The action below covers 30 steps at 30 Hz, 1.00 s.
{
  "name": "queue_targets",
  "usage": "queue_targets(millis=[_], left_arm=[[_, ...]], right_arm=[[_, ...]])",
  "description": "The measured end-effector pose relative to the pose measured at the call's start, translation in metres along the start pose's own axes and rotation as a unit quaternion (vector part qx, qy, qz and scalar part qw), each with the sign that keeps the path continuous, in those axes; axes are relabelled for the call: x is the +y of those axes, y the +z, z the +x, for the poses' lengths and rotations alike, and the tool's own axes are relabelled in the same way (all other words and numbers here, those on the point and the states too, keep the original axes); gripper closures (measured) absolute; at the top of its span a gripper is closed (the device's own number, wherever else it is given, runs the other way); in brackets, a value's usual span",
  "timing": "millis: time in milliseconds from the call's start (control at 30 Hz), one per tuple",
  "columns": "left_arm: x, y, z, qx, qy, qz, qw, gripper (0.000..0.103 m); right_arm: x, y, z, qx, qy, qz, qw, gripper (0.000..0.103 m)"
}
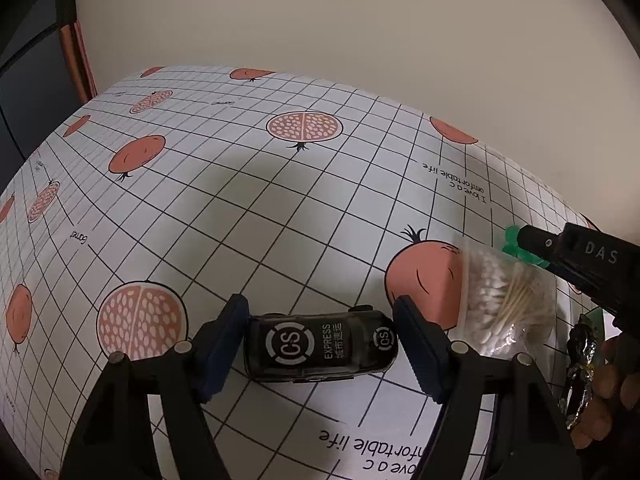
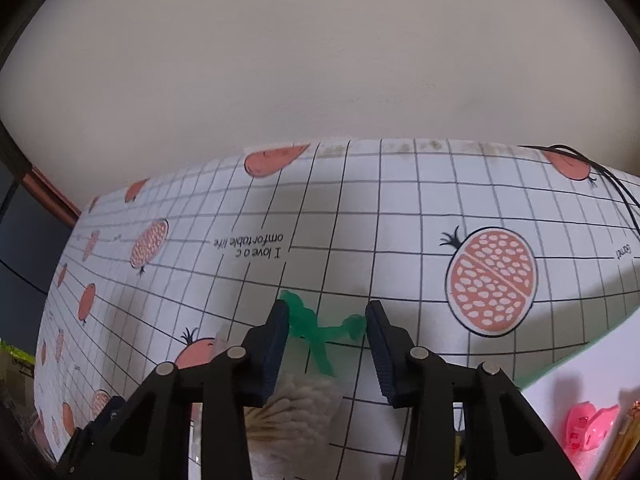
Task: Organize objects
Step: 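Grasp the black toy car with the left gripper while the right grasps the green figure, then carry the toy car and green figure over the teal tray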
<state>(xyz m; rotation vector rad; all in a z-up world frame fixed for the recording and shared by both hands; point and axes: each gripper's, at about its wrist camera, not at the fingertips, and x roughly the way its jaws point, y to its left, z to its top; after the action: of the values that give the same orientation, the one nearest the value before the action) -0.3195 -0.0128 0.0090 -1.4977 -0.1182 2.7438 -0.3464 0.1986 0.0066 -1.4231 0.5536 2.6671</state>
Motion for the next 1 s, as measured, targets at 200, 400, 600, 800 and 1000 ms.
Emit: queue_targets(millis=[200,400,600,800,1000], left_arm=[[0.007,0.0,-0.004,0.01,-0.017,-0.017,0.9997,0.028],[0.011,-0.005,-0.014,0.014,-0.019,-0.018,0.9996,0.028],[0.016,-0.014,-0.031,0.025,-0.015,-0.019,0.9994,0.028],[0.017,-0.025,-0.06,0.034,-0.022,-0.032,0.9987,0.028],[0.001,-0.04,-0.084,0.046,-0.029,-0.036,0.9979,0.028]], right_arm=[[-0.007,0.004,-0.028,-0.031,0.006,0.012,0.999,0.062],[-0.009,0.0,-0.06,-0.047,0.012,0.019,0.999,0.061],[-0.011,-0.019,-0.092,-0.054,0.014,0.014,0.998,0.061],[-0.025,-0.053,-0.121,-0.064,0.005,0.011,0.998,0.061],[-0.048,-0.087,-0.145,-0.07,-0.003,0.012,0.997,0.061]])
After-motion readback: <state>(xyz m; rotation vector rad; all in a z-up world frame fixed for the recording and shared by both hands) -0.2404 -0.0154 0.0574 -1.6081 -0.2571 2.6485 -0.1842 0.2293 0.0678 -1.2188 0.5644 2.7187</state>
